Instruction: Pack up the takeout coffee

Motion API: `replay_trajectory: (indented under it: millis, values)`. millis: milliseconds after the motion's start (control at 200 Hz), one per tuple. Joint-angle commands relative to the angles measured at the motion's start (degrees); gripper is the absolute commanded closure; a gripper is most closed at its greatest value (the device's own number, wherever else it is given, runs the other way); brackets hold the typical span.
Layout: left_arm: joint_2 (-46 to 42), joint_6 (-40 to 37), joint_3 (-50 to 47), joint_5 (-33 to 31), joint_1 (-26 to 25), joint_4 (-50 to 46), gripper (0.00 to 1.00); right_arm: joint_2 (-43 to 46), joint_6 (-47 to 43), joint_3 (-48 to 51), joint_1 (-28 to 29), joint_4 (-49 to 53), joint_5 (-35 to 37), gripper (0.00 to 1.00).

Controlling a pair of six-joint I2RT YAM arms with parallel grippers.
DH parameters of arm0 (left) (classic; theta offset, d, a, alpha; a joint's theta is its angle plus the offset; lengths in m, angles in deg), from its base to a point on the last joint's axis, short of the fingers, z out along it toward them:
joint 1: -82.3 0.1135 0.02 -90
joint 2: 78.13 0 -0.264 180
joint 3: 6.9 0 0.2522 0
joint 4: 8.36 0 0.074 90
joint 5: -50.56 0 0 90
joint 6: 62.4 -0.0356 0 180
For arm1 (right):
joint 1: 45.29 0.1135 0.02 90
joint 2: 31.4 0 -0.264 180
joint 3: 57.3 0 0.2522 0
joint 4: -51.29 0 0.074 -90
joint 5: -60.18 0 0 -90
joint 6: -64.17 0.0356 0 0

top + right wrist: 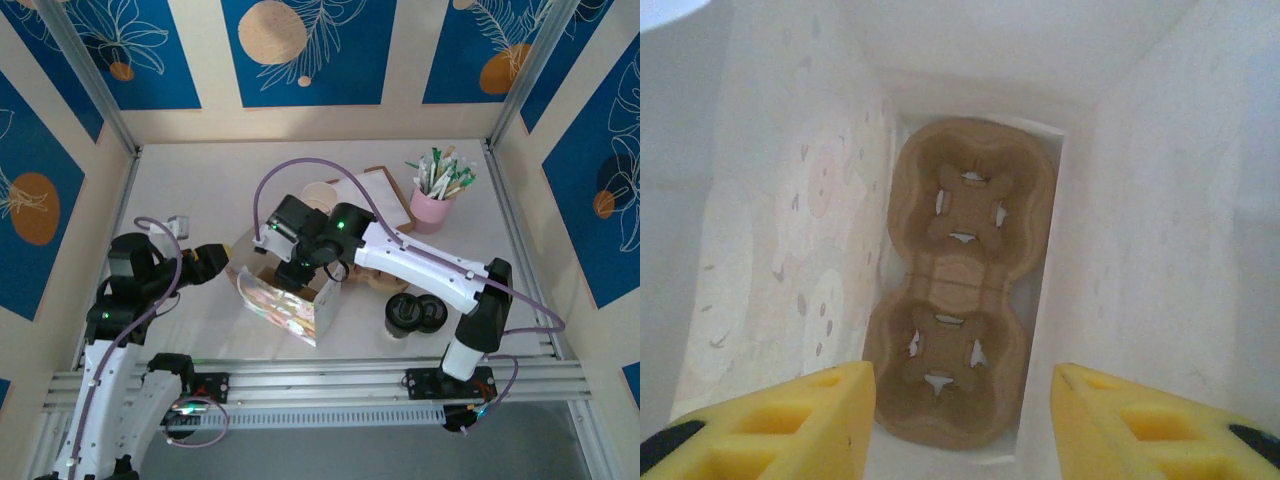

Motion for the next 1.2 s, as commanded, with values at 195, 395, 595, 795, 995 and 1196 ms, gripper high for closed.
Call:
replay_trajectory:
  millis: [195, 395, 595, 795, 995, 1196]
  values:
    - [0.44, -1.81, 1.9, -0.8, -0.65, -1.22, 0.46, 3.07, 1.5, 0.54, 0.82, -1.49, 0.17, 0.47]
    - [0.58, -1.67, 1.81, -0.89, -0.65, -1.21, 0.46, 4.72, 1.66, 0.4, 1.09, -1.98, -0.06, 0.47]
    - [0.58, -1.61, 1.99, -1.22, -0.65, -1.31, 0.46, 7.16, 1.75, 0.61, 1.65, -3.66, -0.29, 0.47]
    - [0.75, -1.5, 2.14, -1.5, -0.65, -1.4, 0.46, 11.4, 1.06, 0.87, 2.65, -8.14, 2.61, 0.46]
    - [1.26, -1.43, 3.24, -1.91, -0.74, -2.08, 0.46, 17.69, 0.35, 2.45, 2.76, -13.76, 3.07, 0.41]
    - [2.15, -1.59, 5.12, -2.3, -0.74, -2.89, 0.46, 24.22, 4.17, 6.18, 2.41, -17.04, 20.41, 0.13]
